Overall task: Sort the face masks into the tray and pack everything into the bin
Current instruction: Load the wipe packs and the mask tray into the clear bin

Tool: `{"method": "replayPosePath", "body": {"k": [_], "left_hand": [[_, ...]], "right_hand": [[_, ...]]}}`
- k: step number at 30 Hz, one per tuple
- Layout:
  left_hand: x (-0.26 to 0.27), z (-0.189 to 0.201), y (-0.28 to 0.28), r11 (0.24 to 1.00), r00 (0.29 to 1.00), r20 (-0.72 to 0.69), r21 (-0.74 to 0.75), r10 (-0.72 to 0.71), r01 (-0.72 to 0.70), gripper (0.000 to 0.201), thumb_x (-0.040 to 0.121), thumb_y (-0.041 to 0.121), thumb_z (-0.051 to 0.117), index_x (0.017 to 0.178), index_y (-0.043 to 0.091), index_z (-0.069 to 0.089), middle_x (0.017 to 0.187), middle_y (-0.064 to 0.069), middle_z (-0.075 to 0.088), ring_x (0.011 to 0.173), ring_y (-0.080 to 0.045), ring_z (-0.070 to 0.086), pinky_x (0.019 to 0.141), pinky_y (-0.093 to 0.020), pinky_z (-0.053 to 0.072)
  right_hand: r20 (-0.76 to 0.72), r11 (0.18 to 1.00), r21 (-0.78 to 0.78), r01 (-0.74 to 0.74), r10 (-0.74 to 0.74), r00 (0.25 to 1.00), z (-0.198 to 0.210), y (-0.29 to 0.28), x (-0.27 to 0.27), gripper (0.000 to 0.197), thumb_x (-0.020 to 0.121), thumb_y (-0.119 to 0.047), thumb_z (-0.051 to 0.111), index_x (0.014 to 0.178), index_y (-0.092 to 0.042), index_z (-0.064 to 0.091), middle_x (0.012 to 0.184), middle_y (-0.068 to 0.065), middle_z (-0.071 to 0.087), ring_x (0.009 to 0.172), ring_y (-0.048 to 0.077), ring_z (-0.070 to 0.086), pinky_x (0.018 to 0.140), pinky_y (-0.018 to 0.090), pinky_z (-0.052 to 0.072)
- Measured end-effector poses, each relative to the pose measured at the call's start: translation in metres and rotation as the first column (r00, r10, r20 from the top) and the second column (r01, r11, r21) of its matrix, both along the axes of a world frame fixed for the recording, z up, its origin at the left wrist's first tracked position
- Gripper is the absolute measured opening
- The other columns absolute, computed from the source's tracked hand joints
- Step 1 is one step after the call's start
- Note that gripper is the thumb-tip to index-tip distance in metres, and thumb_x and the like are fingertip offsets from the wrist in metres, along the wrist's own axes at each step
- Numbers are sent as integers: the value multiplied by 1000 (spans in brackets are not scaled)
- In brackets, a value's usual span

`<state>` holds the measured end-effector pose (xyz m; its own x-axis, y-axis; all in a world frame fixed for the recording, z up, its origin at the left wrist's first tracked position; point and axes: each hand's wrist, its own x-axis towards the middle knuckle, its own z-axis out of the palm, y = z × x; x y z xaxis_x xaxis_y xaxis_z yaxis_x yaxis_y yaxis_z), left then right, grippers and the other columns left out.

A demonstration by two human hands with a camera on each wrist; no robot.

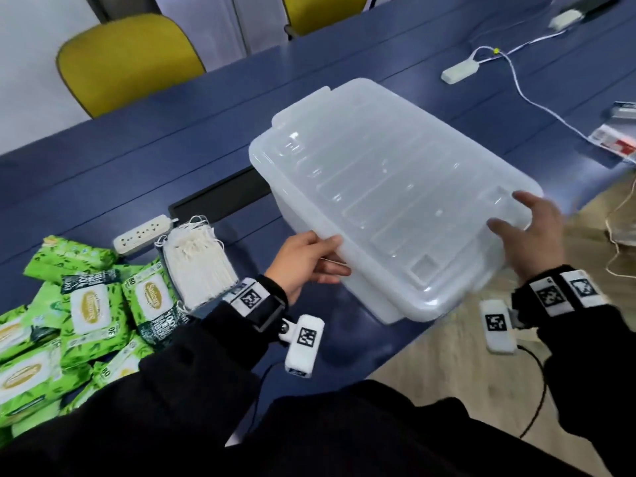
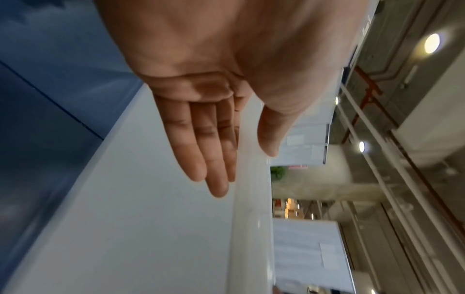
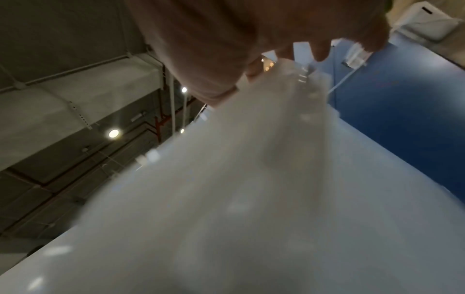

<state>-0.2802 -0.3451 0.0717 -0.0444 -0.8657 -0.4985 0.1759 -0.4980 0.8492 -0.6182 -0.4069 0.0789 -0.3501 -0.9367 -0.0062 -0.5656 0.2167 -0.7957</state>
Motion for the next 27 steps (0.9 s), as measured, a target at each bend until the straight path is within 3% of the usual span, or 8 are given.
{"method": "replayPosePath", "body": {"k": [4,9,13,15,20,22,25,27], "left_hand": [[39,4,-9,988,987,49,-21,155,-154,15,100,22,62,94,9,59,74,-12,65,59,-23,72,49,-29,58],[81,8,-8,948,936,152,-39,317,-315,13,103,24,52,100,11,55,69,-10,57,49,-20,61,43,-31,55],[85,12,-4,919,894,215,-70,393,-387,17,105,20,46,93,11,53,65,-9,52,48,-22,54,45,-33,54],[85,10,-4,909,880,228,-88,416,-407,17,105,20,46,93,11,52,63,-8,51,47,-21,53,45,-33,53],[86,5,-4,891,870,193,-91,454,-445,14,105,23,51,99,11,48,63,-7,52,47,-22,52,48,-37,51],[84,5,-4,888,866,195,-94,460,-450,15,106,23,50,97,12,47,61,-5,52,45,-20,52,47,-36,51],[85,5,-8,875,845,229,-111,484,-471,15,108,25,48,103,11,48,69,-5,51,51,-20,52,48,-36,52],[91,7,-11,860,821,260,-117,509,-496,15,108,27,47,107,13,51,80,-5,53,60,-19,54,48,-33,53]], "right_hand": [[226,995,-23,-95,98,969,-21,6,39,76,83,-21,70,152,-25,39,160,13,23,150,20,24,124,32,19],[428,965,-99,-244,262,865,-28,11,90,76,67,-39,69,133,-65,41,164,6,13,154,13,14,127,38,18],[437,942,-114,-317,334,835,-30,11,110,83,74,-27,64,150,-45,37,165,5,1,139,-22,6,106,-2,13],[400,930,-141,-339,367,840,-34,9,111,84,76,-25,60,154,-38,34,164,6,-2,126,-37,3,109,4,11],[431,914,-158,-374,405,807,-39,6,105,84,76,-25,60,154,-38,30,164,-3,-2,152,2,-10,127,44,4],[450,909,-202,-364,416,790,-41,4,102,84,74,-27,60,153,-39,32,164,-1,7,155,12,2,127,46,10],[479,819,-302,-488,573,665,-55,11,88,89,73,-7,53,156,-25,25,156,-6,30,141,4,34,120,32,31],[416,705,-245,-665,696,585,-73,28,77,92,76,-1,51,159,-23,17,162,-18,24,145,2,31,120,37,33]]}}
